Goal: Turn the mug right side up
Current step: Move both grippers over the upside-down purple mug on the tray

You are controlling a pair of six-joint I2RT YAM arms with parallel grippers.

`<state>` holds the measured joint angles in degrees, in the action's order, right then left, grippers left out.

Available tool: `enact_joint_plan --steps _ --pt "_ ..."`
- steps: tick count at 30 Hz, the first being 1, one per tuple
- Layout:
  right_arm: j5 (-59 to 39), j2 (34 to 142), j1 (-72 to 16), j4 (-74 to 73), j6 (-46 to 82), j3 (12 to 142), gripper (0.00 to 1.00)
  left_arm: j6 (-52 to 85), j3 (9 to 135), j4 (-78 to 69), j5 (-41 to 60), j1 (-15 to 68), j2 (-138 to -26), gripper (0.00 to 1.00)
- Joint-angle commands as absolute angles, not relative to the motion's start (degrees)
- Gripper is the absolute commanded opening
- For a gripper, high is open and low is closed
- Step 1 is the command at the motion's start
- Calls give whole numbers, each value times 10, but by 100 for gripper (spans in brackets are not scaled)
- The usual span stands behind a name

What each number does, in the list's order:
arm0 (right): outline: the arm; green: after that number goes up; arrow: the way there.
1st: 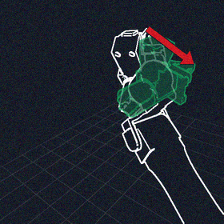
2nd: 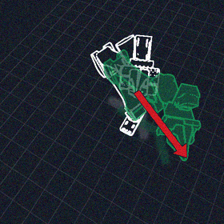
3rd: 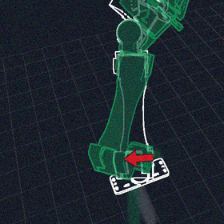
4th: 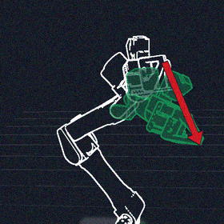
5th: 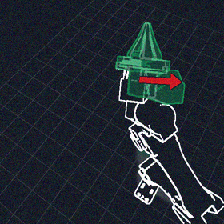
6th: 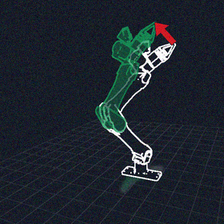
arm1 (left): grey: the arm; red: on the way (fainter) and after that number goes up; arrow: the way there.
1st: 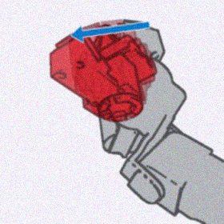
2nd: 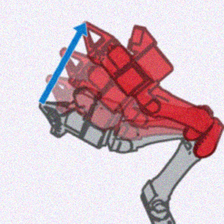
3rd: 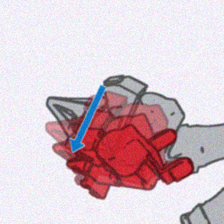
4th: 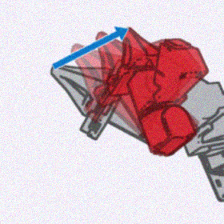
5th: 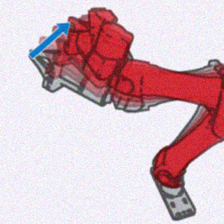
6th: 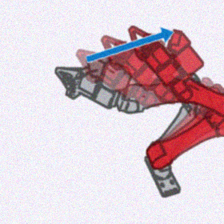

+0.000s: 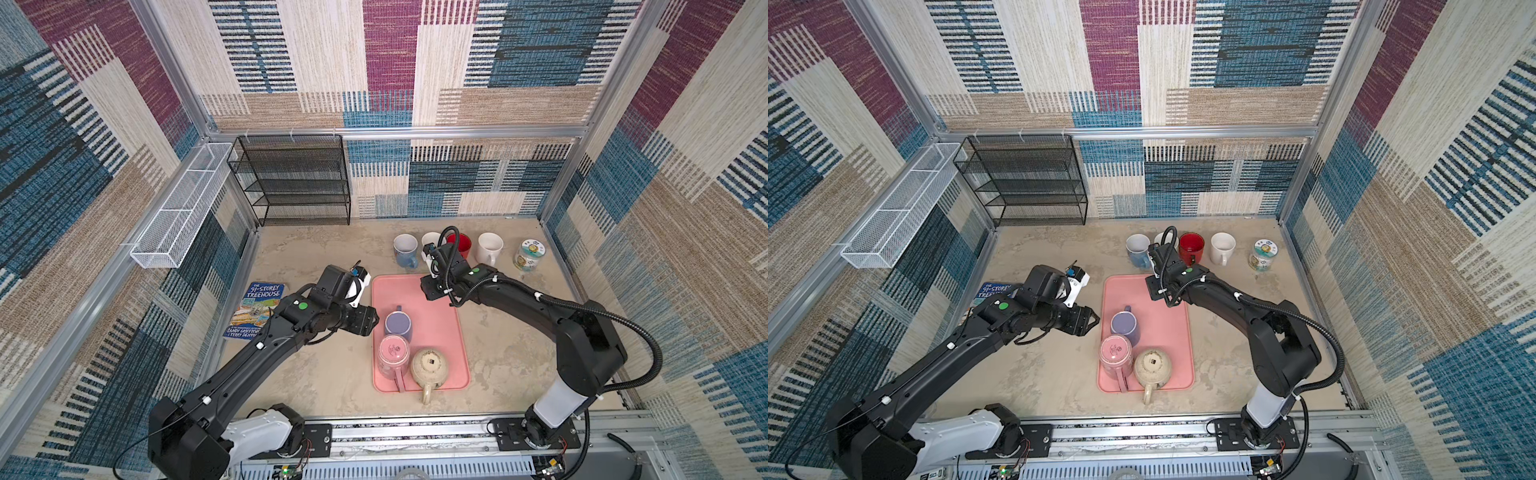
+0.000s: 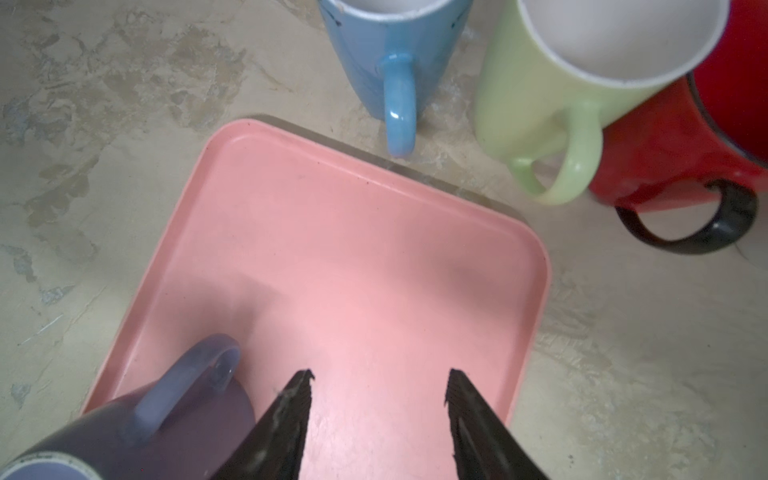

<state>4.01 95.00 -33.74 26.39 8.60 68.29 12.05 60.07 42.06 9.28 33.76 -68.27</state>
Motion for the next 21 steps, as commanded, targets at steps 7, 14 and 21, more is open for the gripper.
enact_joint_plan --steps 7,14,21 --pt "-9 897 -337 174 124 588 60 138 637 445 34 403 -734 72" --pt "-31 826 -331 116 131 530 73 155 642 445 3 447 -764 71" --pt "-51 746 -285 68 153 457 79 166 658 447 -30 474 -774 72"
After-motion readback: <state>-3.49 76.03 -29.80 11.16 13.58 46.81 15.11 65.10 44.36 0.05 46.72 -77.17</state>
